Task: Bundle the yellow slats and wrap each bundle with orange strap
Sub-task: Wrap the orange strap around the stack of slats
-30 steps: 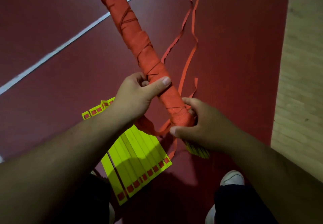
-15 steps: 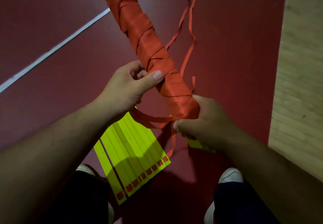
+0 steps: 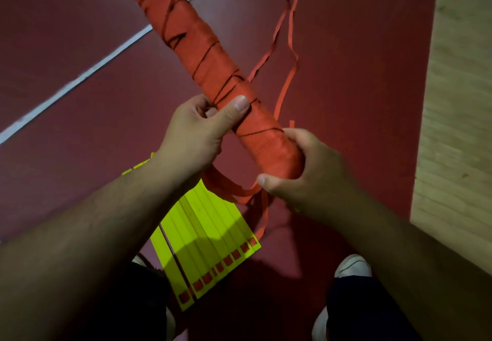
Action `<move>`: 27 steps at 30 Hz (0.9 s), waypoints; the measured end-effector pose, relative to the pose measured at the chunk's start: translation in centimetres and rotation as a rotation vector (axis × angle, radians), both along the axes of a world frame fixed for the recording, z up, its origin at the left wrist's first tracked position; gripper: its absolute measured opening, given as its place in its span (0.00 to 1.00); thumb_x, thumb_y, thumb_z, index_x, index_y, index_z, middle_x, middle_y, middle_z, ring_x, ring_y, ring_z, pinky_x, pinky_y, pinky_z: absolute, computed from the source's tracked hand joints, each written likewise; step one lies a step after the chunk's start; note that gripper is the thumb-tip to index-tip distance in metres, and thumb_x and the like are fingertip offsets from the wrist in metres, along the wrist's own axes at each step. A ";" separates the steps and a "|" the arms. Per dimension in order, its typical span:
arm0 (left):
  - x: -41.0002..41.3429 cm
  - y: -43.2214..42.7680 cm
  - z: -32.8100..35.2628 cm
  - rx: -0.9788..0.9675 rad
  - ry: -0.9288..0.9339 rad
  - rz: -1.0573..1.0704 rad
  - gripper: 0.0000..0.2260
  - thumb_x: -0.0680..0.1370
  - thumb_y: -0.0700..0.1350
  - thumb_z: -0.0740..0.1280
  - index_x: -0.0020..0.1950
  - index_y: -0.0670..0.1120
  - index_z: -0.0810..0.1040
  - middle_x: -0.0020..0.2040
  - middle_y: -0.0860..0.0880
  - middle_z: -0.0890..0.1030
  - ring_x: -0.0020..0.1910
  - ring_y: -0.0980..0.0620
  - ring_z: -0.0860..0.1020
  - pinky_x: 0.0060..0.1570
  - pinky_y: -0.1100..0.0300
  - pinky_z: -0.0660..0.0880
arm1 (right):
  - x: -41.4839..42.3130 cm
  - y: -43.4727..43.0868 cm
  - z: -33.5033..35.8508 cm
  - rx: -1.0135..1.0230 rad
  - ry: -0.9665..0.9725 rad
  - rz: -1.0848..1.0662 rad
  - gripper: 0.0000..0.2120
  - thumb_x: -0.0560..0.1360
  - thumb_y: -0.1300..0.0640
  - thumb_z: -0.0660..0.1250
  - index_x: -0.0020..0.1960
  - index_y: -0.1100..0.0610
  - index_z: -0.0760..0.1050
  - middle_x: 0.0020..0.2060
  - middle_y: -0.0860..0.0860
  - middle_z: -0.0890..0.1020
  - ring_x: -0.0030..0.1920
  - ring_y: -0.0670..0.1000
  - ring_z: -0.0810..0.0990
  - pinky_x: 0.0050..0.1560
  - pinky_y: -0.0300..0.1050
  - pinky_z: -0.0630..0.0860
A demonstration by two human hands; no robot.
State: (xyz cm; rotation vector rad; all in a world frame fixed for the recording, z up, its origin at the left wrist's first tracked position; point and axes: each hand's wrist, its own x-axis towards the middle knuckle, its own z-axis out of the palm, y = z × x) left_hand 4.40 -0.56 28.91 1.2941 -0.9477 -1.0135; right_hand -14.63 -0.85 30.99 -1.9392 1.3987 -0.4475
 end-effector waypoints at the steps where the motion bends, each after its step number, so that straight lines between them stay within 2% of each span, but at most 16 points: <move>1: -0.3 0.0 -0.1 0.010 -0.010 0.046 0.17 0.75 0.54 0.74 0.48 0.40 0.75 0.32 0.43 0.61 0.25 0.55 0.58 0.24 0.62 0.56 | 0.2 0.1 -0.3 -0.037 0.040 -0.011 0.35 0.61 0.43 0.79 0.65 0.43 0.70 0.50 0.40 0.79 0.47 0.42 0.78 0.42 0.31 0.71; 3: -0.8 0.2 -0.4 0.050 -0.011 0.098 0.16 0.76 0.53 0.73 0.48 0.42 0.73 0.31 0.48 0.61 0.24 0.56 0.59 0.23 0.63 0.58 | 0.4 0.2 -0.8 -0.071 0.106 -0.030 0.38 0.61 0.41 0.78 0.67 0.42 0.68 0.53 0.42 0.79 0.51 0.46 0.78 0.46 0.39 0.73; 5: -1.1 0.5 -0.3 0.077 0.010 0.079 0.17 0.75 0.54 0.73 0.46 0.43 0.72 0.31 0.49 0.61 0.23 0.57 0.59 0.22 0.64 0.58 | 0.5 0.2 -0.9 -0.041 0.136 -0.043 0.33 0.62 0.42 0.77 0.63 0.43 0.69 0.47 0.43 0.81 0.46 0.48 0.80 0.45 0.42 0.75; 7: -0.9 0.7 0.0 0.091 0.030 0.010 0.15 0.74 0.54 0.72 0.43 0.45 0.71 0.30 0.51 0.62 0.24 0.58 0.59 0.22 0.65 0.58 | 0.5 0.3 -0.9 -0.013 0.113 -0.056 0.26 0.62 0.44 0.76 0.56 0.44 0.71 0.40 0.43 0.80 0.39 0.45 0.79 0.37 0.38 0.74; 9: -0.7 0.7 0.7 0.097 0.020 -0.110 0.09 0.77 0.49 0.69 0.41 0.48 0.72 0.25 0.57 0.68 0.22 0.61 0.61 0.22 0.67 0.57 | 0.3 0.2 -0.9 -0.006 0.093 -0.083 0.23 0.61 0.45 0.76 0.53 0.45 0.71 0.37 0.43 0.78 0.36 0.41 0.77 0.34 0.34 0.70; 11: -0.2 0.6 1.0 0.121 -0.021 -0.232 0.08 0.80 0.45 0.66 0.41 0.48 0.73 0.22 0.57 0.71 0.21 0.63 0.61 0.23 0.66 0.53 | 0.1 0.0 -0.9 0.004 0.077 -0.111 0.21 0.61 0.46 0.76 0.51 0.47 0.73 0.36 0.43 0.78 0.35 0.39 0.76 0.32 0.32 0.69; 13: 0.4 0.4 0.7 0.128 -0.047 -0.284 0.10 0.79 0.50 0.69 0.40 0.48 0.75 0.25 0.57 0.66 0.23 0.59 0.58 0.24 0.62 0.52 | -0.1 0.0 -0.6 0.043 0.026 -0.119 0.18 0.61 0.48 0.77 0.48 0.51 0.76 0.35 0.45 0.79 0.33 0.42 0.77 0.32 0.35 0.71; 16: 0.9 0.2 0.4 0.135 -0.055 -0.297 0.17 0.76 0.56 0.67 0.48 0.42 0.71 0.28 0.51 0.59 0.25 0.56 0.56 0.23 0.61 0.52 | -0.1 0.2 0.0 0.185 -0.133 -0.082 0.12 0.63 0.53 0.78 0.43 0.55 0.78 0.32 0.48 0.81 0.32 0.48 0.79 0.31 0.42 0.74; 19: 1.2 0.0 0.1 0.115 -0.031 -0.324 0.19 0.76 0.59 0.67 0.47 0.42 0.69 0.27 0.53 0.61 0.24 0.57 0.58 0.23 0.64 0.55 | 0.1 0.4 0.0 0.271 -0.253 -0.044 0.13 0.62 0.52 0.77 0.41 0.57 0.78 0.31 0.51 0.81 0.31 0.53 0.81 0.32 0.47 0.77; 21: 1.5 0.0 0.0 0.100 -0.013 -0.339 0.27 0.71 0.66 0.71 0.46 0.43 0.69 0.27 0.52 0.62 0.23 0.57 0.60 0.22 0.66 0.59 | 0.3 0.5 -0.2 0.282 -0.268 -0.033 0.14 0.60 0.49 0.74 0.41 0.55 0.77 0.31 0.52 0.81 0.32 0.56 0.82 0.33 0.51 0.78; 24: 1.5 0.2 -0.2 0.044 0.016 -0.333 0.31 0.63 0.70 0.73 0.43 0.45 0.70 0.30 0.47 0.62 0.23 0.57 0.59 0.22 0.66 0.59 | 0.3 0.6 -0.1 0.302 -0.266 -0.004 0.12 0.60 0.48 0.75 0.38 0.52 0.77 0.29 0.48 0.80 0.30 0.50 0.80 0.32 0.47 0.76; 27: 1.2 0.3 -0.1 0.017 0.047 -0.272 0.26 0.66 0.68 0.74 0.41 0.48 0.70 0.28 0.51 0.62 0.23 0.58 0.59 0.22 0.66 0.58 | 0.1 0.2 0.6 0.293 -0.200 0.035 0.11 0.65 0.50 0.78 0.40 0.51 0.77 0.30 0.46 0.81 0.30 0.45 0.80 0.31 0.39 0.73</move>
